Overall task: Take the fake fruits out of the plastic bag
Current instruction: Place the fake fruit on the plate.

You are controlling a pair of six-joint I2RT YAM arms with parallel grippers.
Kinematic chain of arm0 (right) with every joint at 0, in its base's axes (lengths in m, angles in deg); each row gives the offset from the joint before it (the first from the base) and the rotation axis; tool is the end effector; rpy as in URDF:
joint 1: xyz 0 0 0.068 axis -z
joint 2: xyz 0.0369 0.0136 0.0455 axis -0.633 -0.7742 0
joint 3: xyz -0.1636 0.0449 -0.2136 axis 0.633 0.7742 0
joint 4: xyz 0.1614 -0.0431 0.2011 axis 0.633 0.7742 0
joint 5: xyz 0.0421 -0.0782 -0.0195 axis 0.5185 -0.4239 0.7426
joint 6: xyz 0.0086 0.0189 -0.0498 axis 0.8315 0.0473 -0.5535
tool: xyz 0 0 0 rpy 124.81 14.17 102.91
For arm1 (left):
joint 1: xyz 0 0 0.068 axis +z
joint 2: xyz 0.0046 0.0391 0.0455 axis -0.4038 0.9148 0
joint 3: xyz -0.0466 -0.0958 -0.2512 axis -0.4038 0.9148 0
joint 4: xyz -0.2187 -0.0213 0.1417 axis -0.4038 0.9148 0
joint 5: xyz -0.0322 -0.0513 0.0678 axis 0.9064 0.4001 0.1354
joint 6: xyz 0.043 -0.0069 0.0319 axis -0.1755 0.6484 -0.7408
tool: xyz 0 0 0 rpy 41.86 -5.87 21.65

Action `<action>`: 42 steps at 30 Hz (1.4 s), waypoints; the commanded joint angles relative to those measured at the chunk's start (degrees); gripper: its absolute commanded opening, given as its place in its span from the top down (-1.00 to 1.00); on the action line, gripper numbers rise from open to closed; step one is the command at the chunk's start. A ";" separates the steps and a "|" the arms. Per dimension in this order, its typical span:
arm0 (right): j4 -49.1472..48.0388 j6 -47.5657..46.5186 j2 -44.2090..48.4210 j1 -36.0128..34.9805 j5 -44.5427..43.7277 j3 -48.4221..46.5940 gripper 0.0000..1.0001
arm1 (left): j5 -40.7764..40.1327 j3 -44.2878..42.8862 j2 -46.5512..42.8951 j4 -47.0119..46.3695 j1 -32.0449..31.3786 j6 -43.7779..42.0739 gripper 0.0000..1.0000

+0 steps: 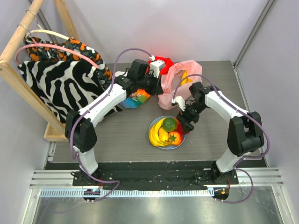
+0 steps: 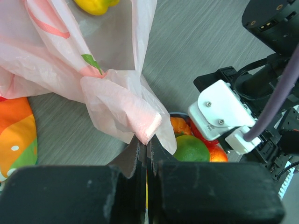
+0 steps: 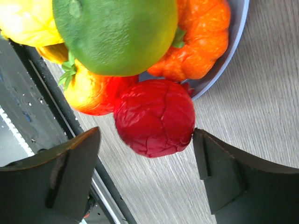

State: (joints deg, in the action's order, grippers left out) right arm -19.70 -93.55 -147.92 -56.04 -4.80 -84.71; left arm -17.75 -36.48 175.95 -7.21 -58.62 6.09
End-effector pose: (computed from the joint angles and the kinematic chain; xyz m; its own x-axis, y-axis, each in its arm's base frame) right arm 0.2766 0.1017 0.2269 -0.4319 -0.8012 -0.4142 -0.8986 0.3429 0.2737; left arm 0.3382 -0.2527 0.3374 -0.5832 0.2317 -0.7786 0.7135 0.6042 -0.3546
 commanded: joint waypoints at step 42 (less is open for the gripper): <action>-5.37 8.70 -2.25 -0.71 2.81 1.77 -0.31 | 0.58 -2.56 0.25 -1.49 -1.05 0.43 1.00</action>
State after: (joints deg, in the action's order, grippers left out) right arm -20.72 -86.55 -152.16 -54.80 1.69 -83.75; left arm -17.79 -36.48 176.02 -7.23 -59.43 6.11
